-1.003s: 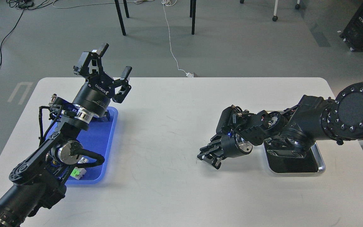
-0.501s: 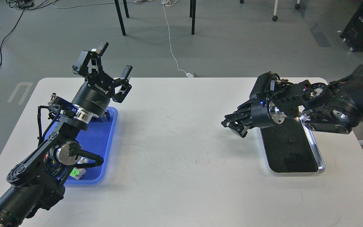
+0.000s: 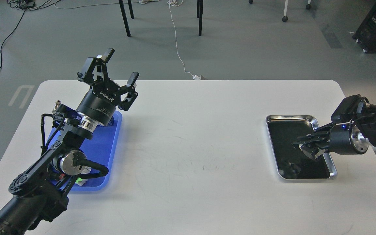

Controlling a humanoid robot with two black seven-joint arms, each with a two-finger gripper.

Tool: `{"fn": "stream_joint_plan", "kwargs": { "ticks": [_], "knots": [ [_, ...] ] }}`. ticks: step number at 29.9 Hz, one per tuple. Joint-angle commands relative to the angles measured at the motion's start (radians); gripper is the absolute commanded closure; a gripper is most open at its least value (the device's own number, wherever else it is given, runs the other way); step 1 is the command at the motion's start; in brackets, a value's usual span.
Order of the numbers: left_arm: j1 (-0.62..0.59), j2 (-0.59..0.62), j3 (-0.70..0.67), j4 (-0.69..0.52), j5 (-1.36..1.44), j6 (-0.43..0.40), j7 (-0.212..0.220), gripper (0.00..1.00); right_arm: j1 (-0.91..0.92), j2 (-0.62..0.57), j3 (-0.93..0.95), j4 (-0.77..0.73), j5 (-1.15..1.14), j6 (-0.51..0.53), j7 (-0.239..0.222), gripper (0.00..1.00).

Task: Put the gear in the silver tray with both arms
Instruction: 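Lower the gear into the silver tray and open the right gripper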

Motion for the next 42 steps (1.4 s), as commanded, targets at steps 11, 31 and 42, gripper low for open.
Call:
{"fn": "stream_joint_plan", "kwargs": {
  "ticks": [11, 31, 42],
  "knots": [
    [0.005, -0.02, 0.013, 0.0, 0.005, -0.004, 0.001, 0.02, -0.094, 0.013, 0.044, -0.049, 0.004, -0.008, 0.0, 0.78],
    [0.005, -0.024, 0.015, 0.0, 0.005, -0.003, 0.012, 0.02, -0.135, 0.041, 0.108, -0.066, 0.008, -0.011, 0.0, 0.16],
    [0.005, -0.009, 0.015, 0.0, 0.005, -0.003, 0.012, 0.02, -0.149, -0.108, 0.504, 0.046, 0.312, 0.004, 0.0, 0.07]
  ]
}}
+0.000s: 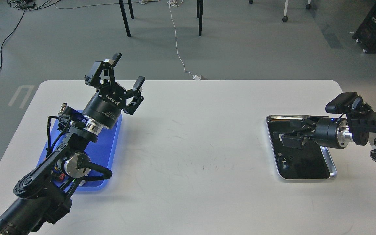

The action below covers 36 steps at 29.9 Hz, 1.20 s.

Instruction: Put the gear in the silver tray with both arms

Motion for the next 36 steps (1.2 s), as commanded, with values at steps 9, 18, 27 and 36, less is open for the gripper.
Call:
{"fn": "stream_joint_plan", "kwargs": {
  "ticks": [9, 18, 27, 36],
  "knots": [
    [0.005, 0.002, 0.003, 0.0, 0.002, 0.008, 0.003, 0.02, -0.325, -0.036, 0.654, 0.194, 0.663, -0.012, 0.0, 0.08],
    [0.015, -0.008, 0.006, 0.018, 0.048, 0.084, 0.144, 0.02, -0.649, 0.064, 1.056, 0.19, 0.97, 0.008, 0.0, 0.06],
    [0.025, -0.008, -0.008, 0.049, 0.113, 0.089, 0.083, 0.02, -0.721, 0.09, 1.083, 0.184, 0.963, 0.082, 0.0, 0.01],
    [0.04, -0.008, -0.015, 0.048, 0.114, 0.09, 0.077, 0.02, -0.727, 0.124, 1.109, 0.187, 0.954, 0.074, 0.0, 0.01]
  ]
}}
